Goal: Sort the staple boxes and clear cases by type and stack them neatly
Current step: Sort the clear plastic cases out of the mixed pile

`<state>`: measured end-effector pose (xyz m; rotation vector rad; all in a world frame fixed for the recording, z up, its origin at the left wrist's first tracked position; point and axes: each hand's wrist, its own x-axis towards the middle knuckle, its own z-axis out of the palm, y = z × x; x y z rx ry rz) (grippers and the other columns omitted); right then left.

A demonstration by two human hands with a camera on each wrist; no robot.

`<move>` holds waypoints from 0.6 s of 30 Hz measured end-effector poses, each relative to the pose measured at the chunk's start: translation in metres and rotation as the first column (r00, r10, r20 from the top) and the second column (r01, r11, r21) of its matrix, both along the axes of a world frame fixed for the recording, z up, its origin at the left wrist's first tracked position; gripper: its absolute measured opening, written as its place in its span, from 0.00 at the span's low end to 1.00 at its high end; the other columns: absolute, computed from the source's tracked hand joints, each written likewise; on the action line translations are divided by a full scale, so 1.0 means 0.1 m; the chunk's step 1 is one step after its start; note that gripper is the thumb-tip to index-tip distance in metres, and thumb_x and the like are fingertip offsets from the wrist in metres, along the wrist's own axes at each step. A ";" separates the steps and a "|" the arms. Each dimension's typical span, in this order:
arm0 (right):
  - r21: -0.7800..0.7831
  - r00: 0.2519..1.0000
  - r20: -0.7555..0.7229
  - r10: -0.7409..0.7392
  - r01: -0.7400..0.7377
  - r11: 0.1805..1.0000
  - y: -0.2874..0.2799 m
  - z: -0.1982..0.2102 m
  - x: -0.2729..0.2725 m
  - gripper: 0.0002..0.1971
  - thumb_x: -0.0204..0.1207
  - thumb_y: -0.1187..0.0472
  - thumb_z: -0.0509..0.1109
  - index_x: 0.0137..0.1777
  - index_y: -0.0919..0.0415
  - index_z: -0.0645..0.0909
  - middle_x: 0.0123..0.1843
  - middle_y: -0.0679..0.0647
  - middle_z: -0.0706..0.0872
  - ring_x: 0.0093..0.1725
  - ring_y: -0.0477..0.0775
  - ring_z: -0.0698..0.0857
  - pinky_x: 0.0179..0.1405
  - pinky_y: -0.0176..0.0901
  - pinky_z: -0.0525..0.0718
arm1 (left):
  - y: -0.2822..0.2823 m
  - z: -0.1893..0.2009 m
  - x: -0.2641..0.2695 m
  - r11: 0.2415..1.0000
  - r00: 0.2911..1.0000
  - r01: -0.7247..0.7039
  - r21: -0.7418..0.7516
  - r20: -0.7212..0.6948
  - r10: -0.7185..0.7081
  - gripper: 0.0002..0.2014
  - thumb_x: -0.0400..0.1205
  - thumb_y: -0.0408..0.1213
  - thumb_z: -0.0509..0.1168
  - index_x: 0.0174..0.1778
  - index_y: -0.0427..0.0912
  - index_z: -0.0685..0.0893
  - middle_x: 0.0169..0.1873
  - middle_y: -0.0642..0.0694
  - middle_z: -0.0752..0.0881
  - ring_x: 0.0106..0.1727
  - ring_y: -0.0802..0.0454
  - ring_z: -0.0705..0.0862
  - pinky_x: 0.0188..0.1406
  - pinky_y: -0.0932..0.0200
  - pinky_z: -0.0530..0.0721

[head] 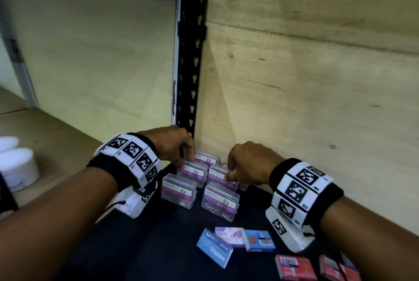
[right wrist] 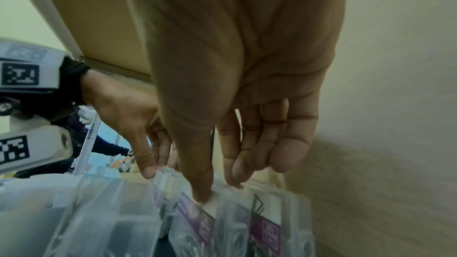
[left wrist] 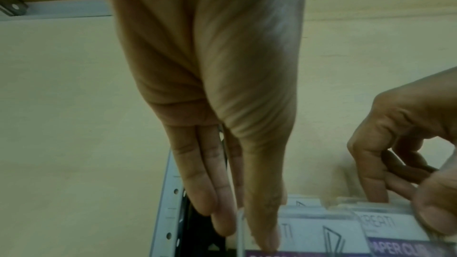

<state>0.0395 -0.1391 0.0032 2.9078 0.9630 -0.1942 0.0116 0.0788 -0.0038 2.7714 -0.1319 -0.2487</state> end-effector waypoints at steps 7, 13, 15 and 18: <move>-0.056 0.999 -0.026 -0.030 0.028 0.998 -0.04 0.05 -0.03 0.21 0.75 0.44 0.76 0.61 0.57 0.82 0.55 0.53 0.87 0.52 0.55 0.86 0.51 0.47 0.86 | 0.00 -0.02 0.00 0.999 0.999 0.036 -0.003 0.022 -0.036 0.12 0.72 0.32 0.79 0.41 0.54 0.87 0.45 0.53 0.89 0.46 0.60 0.85 0.47 0.63 0.85; -0.086 0.999 0.006 -0.033 0.033 0.996 -0.10 0.07 -0.07 0.21 0.77 0.42 0.73 0.61 0.57 0.82 0.55 0.53 0.87 0.52 0.55 0.86 0.49 0.46 0.84 | -0.04 0.03 -0.07 0.997 0.998 -0.003 0.073 0.070 -0.003 0.14 0.74 0.38 0.78 0.54 0.51 0.88 0.50 0.55 0.86 0.45 0.62 0.82 0.38 0.70 0.76; -0.084 0.999 0.015 -0.029 0.030 0.996 -0.13 0.09 -0.09 0.19 0.80 0.43 0.70 0.60 0.56 0.82 0.56 0.53 0.87 0.53 0.55 0.86 0.49 0.45 0.84 | -0.08 0.09 -0.12 0.996 0.990 -0.013 0.089 0.141 0.001 0.14 0.75 0.41 0.78 0.55 0.51 0.86 0.51 0.55 0.84 0.46 0.60 0.82 0.36 0.69 0.75; -0.096 0.999 -0.024 -0.023 0.021 0.995 -0.21 0.13 -0.15 0.16 0.81 0.46 0.68 0.59 0.57 0.83 0.55 0.53 0.87 0.53 0.55 0.86 0.50 0.46 0.86 | -0.24 0.19 -0.27 0.994 0.973 0.045 0.103 0.221 -0.067 0.11 0.74 0.45 0.78 0.50 0.53 0.86 0.47 0.55 0.83 0.43 0.63 0.81 0.36 0.68 0.75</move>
